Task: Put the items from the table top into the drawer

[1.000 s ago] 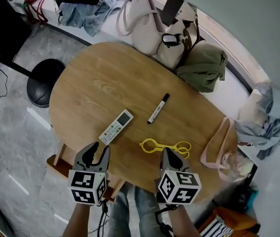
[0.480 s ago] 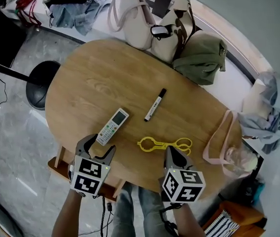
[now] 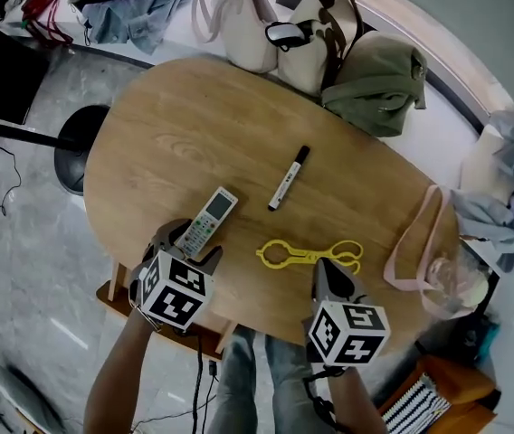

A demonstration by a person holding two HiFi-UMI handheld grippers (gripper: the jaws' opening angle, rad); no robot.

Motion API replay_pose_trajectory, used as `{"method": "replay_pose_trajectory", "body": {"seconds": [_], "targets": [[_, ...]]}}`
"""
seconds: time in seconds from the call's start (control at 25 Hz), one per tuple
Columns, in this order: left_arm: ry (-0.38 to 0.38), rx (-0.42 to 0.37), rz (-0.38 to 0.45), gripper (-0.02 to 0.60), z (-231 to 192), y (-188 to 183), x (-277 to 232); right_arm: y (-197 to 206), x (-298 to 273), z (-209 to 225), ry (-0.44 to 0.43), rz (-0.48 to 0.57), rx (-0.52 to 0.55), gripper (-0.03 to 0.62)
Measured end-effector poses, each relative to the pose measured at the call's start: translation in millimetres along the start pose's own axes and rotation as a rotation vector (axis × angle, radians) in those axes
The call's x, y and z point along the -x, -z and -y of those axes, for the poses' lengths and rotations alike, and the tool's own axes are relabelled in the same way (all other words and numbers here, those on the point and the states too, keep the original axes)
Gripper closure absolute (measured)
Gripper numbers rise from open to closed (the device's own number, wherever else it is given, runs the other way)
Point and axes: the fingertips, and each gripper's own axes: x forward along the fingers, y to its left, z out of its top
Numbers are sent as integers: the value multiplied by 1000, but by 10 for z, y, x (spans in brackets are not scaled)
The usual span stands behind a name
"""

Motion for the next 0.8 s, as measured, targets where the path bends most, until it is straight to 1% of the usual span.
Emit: {"method": "replay_pose_trajectory", "body": {"seconds": [0.16,0.44,0.56,0.72,0.8], "targets": [[-1,-6,-42,307,-46,-8,-126,27,-33,44,-2,-9,-7,589],[-6,-2,-80,307,-124,-53,-251,8,-58,140,3,-13,-12,589],[-3,12,-95,307,-141,-50,-291,-1,-54,181,6,-15,-11,589],[1,56,-108,310,-160,-28,-306,9,-61,198,3,-21,-11,589],[-7,69,-107,348,-181,-32,-304,17,-70,204,1,-24,-11,589]]}}
